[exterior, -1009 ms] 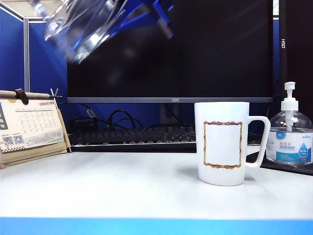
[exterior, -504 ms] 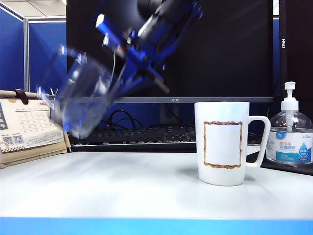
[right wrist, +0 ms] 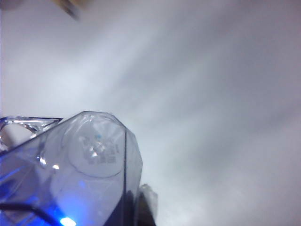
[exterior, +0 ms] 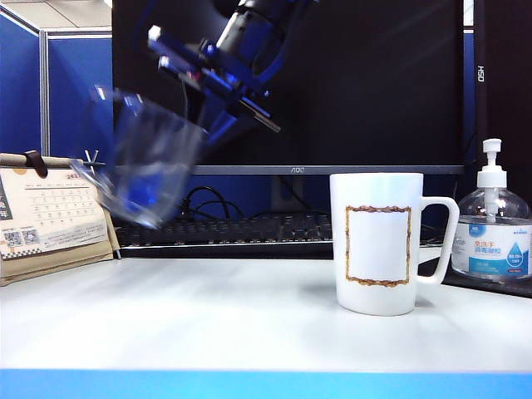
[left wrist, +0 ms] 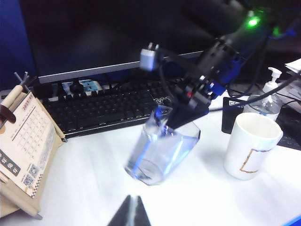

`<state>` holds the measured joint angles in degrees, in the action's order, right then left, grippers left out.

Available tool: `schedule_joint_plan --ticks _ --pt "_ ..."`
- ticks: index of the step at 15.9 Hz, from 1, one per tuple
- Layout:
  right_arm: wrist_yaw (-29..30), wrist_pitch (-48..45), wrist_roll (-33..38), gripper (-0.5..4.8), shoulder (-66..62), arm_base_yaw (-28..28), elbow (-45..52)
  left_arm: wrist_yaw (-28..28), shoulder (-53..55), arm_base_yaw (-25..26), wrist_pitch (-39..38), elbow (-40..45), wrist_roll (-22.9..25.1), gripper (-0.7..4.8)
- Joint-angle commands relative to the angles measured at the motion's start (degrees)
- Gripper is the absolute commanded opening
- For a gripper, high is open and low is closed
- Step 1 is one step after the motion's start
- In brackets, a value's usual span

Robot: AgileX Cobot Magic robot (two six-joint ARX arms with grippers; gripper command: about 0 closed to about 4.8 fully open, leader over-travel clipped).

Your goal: Swap the positions of the transparent plastic cup and the white ceramic cup.

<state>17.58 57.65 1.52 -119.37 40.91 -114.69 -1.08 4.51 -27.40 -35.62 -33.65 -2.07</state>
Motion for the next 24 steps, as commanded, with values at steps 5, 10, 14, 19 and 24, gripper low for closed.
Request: schedule_joint_plan --ticks 5,10,14,19,24 --pt "-4.7 8.6 -1.6 -0.05 -5.0 2.2 -9.5 -0.5 0.0 0.0 0.1 0.0 -1.5 -0.04" --pt "-8.9 9.1 -2.9 -0.05 -8.1 5.1 -9.5 -2.9 0.0 0.0 -0.4 0.0 -1.5 -0.04" --pt "-14.7 11.5 -4.2 -0.05 -9.4 4.1 -9.5 -3.0 0.0 0.0 -0.4 0.0 -1.5 -0.04" --pt "-14.9 7.5 -4.4 -0.05 -9.4 4.0 -9.5 -3.1 0.0 0.0 -0.4 0.0 -1.5 -0.04" --pt "-12.4 6.8 -4.4 -0.05 -9.7 4.0 -9.4 -3.2 0.0 0.0 -0.4 0.0 -1.4 -0.04"
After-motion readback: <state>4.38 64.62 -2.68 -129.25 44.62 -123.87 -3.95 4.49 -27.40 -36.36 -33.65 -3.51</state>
